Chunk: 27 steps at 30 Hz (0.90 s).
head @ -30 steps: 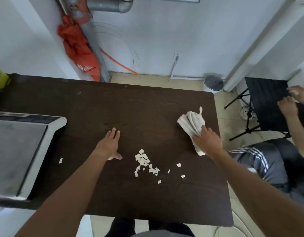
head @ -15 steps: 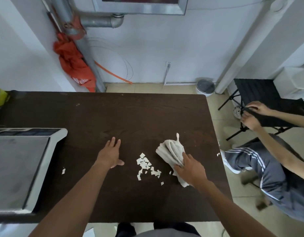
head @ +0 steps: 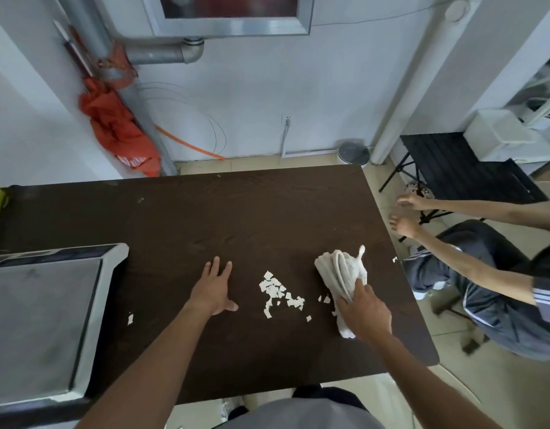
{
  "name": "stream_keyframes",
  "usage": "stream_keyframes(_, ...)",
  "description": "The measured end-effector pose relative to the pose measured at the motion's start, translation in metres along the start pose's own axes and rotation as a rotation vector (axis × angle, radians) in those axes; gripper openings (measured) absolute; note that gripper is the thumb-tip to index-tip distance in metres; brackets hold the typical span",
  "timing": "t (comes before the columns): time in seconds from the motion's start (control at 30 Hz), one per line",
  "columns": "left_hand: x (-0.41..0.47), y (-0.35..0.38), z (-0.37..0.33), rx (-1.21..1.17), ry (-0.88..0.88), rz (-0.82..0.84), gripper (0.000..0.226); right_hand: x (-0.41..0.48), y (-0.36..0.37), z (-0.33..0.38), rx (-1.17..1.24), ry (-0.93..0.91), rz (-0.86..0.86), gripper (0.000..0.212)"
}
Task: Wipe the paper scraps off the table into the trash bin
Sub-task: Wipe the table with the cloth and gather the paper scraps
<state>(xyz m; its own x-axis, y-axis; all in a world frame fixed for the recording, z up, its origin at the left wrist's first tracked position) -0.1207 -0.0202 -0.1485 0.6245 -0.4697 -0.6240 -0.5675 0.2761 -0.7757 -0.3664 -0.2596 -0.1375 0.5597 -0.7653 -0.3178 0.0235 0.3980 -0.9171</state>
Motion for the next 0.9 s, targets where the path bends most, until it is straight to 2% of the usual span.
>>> stream_keyframes(0.27,0.000,-0.001,-0.001,-0.035,-0.006,0.005,0.120,-0.036,0.031,0.070,0.274,0.056,0.096,0.040)
stream_keyframes(0.43,-0.001,-0.001,0.000,-0.039,-0.006,0.010,0.121,-0.032,0.025,0.076,0.329,0.079,0.190,0.040)
stream_keyframes(0.57,-0.002,-0.001,0.000,-0.037,-0.013,0.013,0.121,-0.018,0.000,0.066,0.213,0.004,0.106,0.033)
stream_keyframes(0.7,-0.002,-0.002,-0.002,-0.044,-0.016,0.007,0.120,0.001,-0.016,0.050,0.113,0.012,0.005,0.036)
stream_keyframes(0.9,-0.002,0.001,-0.001,-0.081,-0.026,-0.013,0.121,-0.013,0.009,0.059,-0.129,-0.113,0.057,0.045)
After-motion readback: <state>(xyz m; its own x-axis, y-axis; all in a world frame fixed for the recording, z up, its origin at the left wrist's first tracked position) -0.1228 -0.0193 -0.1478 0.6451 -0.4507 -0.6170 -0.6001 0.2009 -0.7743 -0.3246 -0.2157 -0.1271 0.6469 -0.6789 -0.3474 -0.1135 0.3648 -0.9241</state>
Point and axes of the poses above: each hand's wrist, its own x-axis towards the middle knuckle, its own y-axis out of the palm, z = x × y, the point moved 2 cm from there along x, towards the middle knuckle, and after that the axes turned 1 degree about x, right-handed, at the moved point
